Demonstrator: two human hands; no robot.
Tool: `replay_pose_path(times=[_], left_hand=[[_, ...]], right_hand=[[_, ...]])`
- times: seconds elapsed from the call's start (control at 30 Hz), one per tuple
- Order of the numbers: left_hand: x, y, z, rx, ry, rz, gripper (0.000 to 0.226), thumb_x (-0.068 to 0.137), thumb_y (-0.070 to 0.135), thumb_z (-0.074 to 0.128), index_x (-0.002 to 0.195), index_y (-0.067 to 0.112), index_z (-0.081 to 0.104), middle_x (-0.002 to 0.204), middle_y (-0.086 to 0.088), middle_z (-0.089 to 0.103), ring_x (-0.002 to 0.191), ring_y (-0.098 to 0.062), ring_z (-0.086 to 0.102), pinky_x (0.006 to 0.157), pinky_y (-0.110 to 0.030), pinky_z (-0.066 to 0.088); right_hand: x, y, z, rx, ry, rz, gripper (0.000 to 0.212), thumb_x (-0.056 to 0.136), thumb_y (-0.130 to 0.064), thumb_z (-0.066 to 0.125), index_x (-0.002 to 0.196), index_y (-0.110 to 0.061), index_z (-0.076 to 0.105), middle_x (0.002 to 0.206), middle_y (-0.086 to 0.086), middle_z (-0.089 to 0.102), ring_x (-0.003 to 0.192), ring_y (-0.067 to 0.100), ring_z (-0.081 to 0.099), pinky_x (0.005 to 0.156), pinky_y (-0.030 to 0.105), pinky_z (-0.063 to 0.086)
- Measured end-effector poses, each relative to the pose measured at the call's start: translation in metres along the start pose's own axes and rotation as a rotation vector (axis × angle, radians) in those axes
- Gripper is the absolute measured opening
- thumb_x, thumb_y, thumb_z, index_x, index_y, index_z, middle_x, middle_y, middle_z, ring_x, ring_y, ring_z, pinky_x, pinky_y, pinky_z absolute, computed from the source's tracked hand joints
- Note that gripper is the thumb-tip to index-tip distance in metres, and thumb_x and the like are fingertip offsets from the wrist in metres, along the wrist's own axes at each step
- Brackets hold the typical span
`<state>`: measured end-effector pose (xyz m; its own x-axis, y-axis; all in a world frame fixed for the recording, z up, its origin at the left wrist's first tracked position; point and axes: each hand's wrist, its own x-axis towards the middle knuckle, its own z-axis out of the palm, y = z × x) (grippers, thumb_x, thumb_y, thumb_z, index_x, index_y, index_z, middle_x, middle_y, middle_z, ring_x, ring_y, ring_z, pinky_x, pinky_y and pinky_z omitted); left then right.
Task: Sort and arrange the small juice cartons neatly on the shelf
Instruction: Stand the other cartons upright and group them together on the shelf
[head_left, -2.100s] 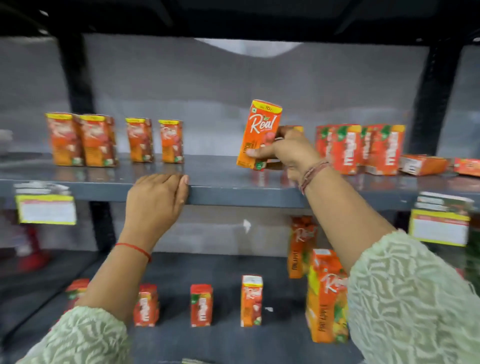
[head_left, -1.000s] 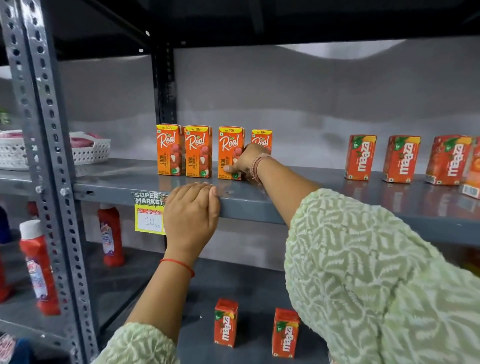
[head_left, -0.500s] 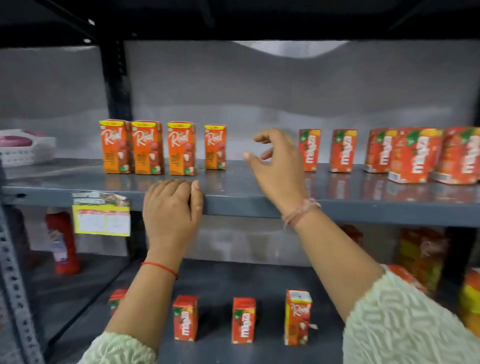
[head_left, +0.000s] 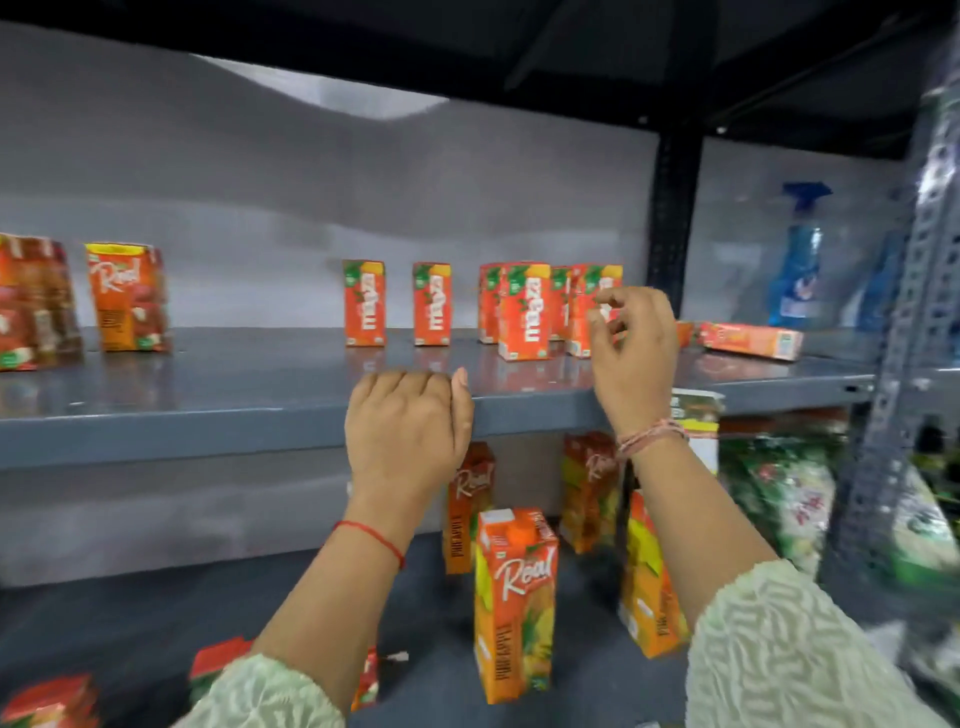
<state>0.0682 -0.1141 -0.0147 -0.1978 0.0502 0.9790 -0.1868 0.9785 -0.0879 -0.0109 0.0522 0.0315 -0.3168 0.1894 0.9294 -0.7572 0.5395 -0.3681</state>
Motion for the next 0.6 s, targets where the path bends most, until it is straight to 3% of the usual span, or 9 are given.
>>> replay_pose_path(times=[0.23, 0.37, 0.53, 0.6], left_hand=[[0.002, 0.035, 0.01, 0.027, -0.006, -0.063, 0.046, 0.091, 0.023, 0.041, 0.053, 0.009, 0.062, 0.054, -0.008, 0.064, 0.053, -0.027, 0.06, 0.062, -0.034, 0.032], [0.0, 0.038, 0.011, 0.036, 0.015, -0.064, 0.044, 0.091, 0.023, 0.043, 0.056, 0.007, 0.064, 0.056, -0.008, 0.066, 0.053, -0.027, 0.06, 0.062, -0.032, 0.036], [-0.003, 0.035, 0.013, 0.026, 0.054, -0.042, 0.043, 0.092, 0.023, 0.042, 0.062, 0.005, 0.068, 0.06, -0.008, 0.068, 0.055, -0.027, 0.062, 0.063, -0.032, 0.04], [-0.003, 0.036, 0.014, 0.034, 0.059, -0.052, 0.043, 0.092, 0.022, 0.043, 0.061, 0.005, 0.067, 0.06, -0.009, 0.068, 0.054, -0.027, 0.061, 0.062, -0.032, 0.04]], right_hand=[[0.064, 0.062, -0.03, -0.186, -0.061, 0.272, 0.026, 0.088, -0.008, 0.05, 0.101, 0.0, 0.071, 0.109, 0.023, 0.068, 0.105, 0.035, 0.061, 0.088, 0.029, 0.042], [0.078, 0.098, -0.031, -0.402, -0.261, 0.427, 0.032, 0.094, -0.018, 0.046, 0.111, 0.003, 0.065, 0.119, 0.024, 0.065, 0.113, 0.036, 0.058, 0.094, 0.033, 0.045], [0.087, 0.13, -0.045, -0.69, -0.067, 0.527, 0.035, 0.09, -0.021, 0.049, 0.113, 0.002, 0.061, 0.127, 0.025, 0.051, 0.118, 0.04, 0.045, 0.097, 0.043, 0.04], [0.091, 0.141, -0.051, -0.764, -0.12, 0.637, 0.041, 0.089, -0.024, 0.048, 0.121, 0.001, 0.054, 0.135, 0.028, 0.041, 0.124, 0.043, 0.039, 0.103, 0.047, 0.035]])
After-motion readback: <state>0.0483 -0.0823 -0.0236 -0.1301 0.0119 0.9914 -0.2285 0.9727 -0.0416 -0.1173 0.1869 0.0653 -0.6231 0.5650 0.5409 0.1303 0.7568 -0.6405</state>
